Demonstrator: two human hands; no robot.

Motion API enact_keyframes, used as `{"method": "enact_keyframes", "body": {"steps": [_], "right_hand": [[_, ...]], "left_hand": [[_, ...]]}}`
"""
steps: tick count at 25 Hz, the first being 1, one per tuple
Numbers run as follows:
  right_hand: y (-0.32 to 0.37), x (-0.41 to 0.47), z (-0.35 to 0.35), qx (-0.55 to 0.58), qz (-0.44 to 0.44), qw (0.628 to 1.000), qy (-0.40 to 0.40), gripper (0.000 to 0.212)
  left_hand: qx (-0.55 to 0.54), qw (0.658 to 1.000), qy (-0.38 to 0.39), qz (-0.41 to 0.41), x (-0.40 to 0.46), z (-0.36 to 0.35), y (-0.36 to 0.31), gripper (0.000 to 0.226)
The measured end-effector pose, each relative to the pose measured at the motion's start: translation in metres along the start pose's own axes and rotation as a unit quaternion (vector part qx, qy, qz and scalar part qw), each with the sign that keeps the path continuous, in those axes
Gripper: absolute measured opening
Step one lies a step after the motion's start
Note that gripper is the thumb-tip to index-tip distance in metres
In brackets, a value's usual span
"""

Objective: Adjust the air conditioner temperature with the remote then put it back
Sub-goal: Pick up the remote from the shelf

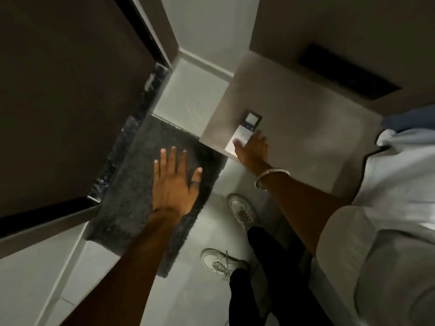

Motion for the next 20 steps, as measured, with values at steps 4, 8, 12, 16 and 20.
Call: {"method": "enact_keyframes", "body": {"steps": [4, 8, 12, 16, 20], "right_hand": [[0.012, 0.032, -0.042, 0.007, -0.043, 0.994, -0.104, 0.112], [0.025, 0.038, -0.045, 0.017, -0.071, 0.996, -0.059, 0.091], [0.055, -0.023, 0.006, 0.185, -0.035, 0.981, 0.041, 0.056], [0.125, -0.132, 0.092, 0.339, 0.028, 0.922, 0.184, 0.044], [0.231, -0.235, 0.209, 0.414, 0.17, 0.836, 0.317, 0.051]], "left_hand": [[0.001, 1.0, 0.009, 0.004, 0.002, -0.055, 0.026, 0.075], [-0.04, 0.999, -0.017, 0.025, -0.012, -0.058, 0.031, 0.081], [-0.06, 0.991, -0.105, 0.053, -0.026, 0.027, 0.022, 0.078], [-0.031, 0.971, -0.234, 0.041, -0.053, 0.158, 0.015, 0.075], [0.015, 0.922, -0.385, 0.03, -0.107, 0.308, 0.021, 0.074]]}}
Point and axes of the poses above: each hand's wrist, its own x-axis towards the middle knuckle, its own z-axis out of the back of the hand, y = z × x, the point moved 1 cm from there along x, towards the middle knuckle, and after that the axes turned 12 degrees about -y, right-handed, at the moved point
